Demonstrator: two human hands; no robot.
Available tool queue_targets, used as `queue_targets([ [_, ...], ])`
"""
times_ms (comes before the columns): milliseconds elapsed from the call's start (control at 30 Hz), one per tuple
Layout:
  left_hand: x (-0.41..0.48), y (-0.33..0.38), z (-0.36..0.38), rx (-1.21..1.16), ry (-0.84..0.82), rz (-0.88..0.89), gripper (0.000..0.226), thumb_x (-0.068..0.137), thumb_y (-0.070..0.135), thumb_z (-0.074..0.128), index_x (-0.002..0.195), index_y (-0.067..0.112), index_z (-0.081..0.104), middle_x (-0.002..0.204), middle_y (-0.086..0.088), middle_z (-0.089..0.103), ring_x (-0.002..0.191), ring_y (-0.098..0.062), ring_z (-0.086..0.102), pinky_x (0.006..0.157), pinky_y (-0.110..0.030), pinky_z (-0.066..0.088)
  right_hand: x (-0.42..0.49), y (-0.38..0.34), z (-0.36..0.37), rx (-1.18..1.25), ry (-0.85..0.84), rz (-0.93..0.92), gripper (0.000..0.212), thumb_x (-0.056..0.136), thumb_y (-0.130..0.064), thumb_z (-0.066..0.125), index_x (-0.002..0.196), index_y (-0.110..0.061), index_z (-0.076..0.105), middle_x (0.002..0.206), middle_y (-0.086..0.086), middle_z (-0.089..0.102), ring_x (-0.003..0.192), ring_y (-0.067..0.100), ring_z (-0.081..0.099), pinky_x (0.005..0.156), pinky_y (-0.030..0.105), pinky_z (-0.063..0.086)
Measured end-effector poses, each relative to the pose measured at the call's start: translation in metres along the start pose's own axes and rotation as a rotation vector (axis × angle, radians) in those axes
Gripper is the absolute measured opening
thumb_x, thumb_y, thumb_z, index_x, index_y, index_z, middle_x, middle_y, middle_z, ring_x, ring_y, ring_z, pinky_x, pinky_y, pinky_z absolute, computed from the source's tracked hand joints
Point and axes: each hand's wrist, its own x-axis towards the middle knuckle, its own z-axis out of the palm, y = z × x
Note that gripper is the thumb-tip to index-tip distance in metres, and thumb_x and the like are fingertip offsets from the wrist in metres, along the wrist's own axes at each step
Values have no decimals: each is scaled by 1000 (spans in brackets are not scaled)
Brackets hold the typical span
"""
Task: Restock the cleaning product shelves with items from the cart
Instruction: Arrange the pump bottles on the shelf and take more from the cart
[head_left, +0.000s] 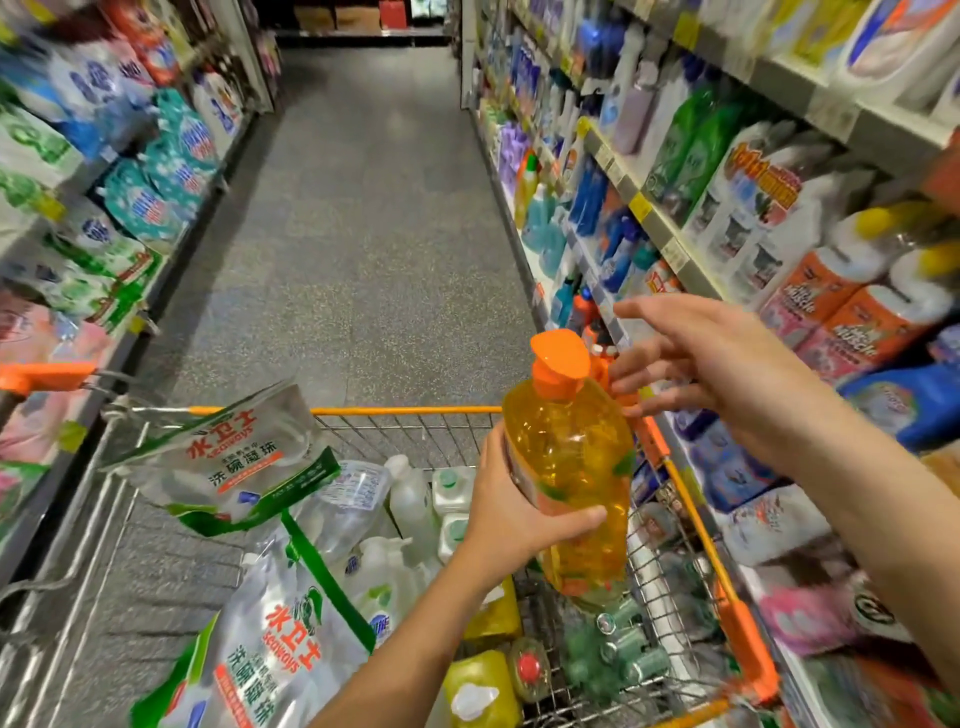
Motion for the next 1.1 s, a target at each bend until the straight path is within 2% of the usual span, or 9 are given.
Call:
queue_targets([
  [67, 5, 7, -3, -169, -55, -34, 107, 41, 51, 94, 132, 24, 43, 127, 0, 60, 119, -19, 59, 99, -49, 48, 13, 32, -26, -78, 83, -94, 37, 91, -30, 63, 126, -21, 59, 99, 6, 67, 89, 15, 66, 75, 26, 57],
  [200, 14, 24, -11, -482, -231, -218, 112, 27, 49, 96, 121, 6, 52, 99, -3, 74, 93, -22, 70, 77, -35, 56, 11, 122, -27, 160, -417, 374, 81, 54, -63, 84, 126, -34, 62, 137, 4, 57, 125, 26, 55, 108, 46, 41],
  [300, 20, 28, -16, -643, -287, -333, 109, 21, 46, 96, 115, 8, 54, 91, -5, 74, 82, -20, 71, 73, -36, 58, 6, 153, -6, 626, -387, 570, 85, 20, -44, 99, 97, -13, 79, 109, 16, 71, 93, 28, 71, 80, 39, 59],
  [400, 22, 33, -18, -795, -255, -482, 111, 17, 44, 97, 114, 7, 59, 92, -14, 74, 78, -25, 72, 68, -40, 60, -7, 144, 15, 807, -343, 558, 80, 11, -37, 98, 83, -9, 80, 84, 17, 73, 70, 25, 73, 56, 36, 59],
  [500, 31, 43, -24, -703, -156, -478, 99, 35, 59, 91, 117, 9, 65, 109, -18, 71, 97, -31, 69, 85, -46, 57, -11, 133, 28, 609, -336, 469, 67, 43, -67, 79, 99, -31, 76, 100, 5, 75, 90, 19, 72, 75, 36, 57],
  [633, 41, 60, -36, -412, -30, -301, 71, 79, 60, 66, 130, 12, 56, 123, -10, 67, 113, -23, 63, 99, -42, 49, -4, 118, 41, 532, -193, 286, 61, 75, -54, 50, 130, -27, 53, 115, 2, 71, 106, 21, 68, 91, 42, 54],
  [767, 34, 69, -27, -289, -5, -200, 71, 59, 42, 80, 121, 20, 52, 107, 0, 73, 97, -14, 69, 77, -27, 56, -6, 103, 49, 481, -132, 152, 48, 86, -41, 53, 131, -28, 50, 114, 1, 72, 103, 19, 69, 79, 34, 59],
  [933, 17, 74, -23, -398, 16, -201, 77, 50, 37, 83, 118, 14, 56, 104, -6, 74, 95, -24, 71, 75, -34, 58, -30, 95, 46, 365, -78, 68, 39, 82, -44, 55, 119, -36, 50, 91, -29, 70, 85, -9, 66, 62, 9, 50],
  [1100, -14, 91, -13, -391, -79, -169, 77, 51, 37, 82, 119, 13, 56, 105, -8, 74, 96, -26, 70, 75, -35, 58, -75, 96, 40, 355, 65, 2, 43, 79, -44, 58, 120, -31, 54, 98, -18, 73, 92, 3, 70, 68, 18, 55],
])
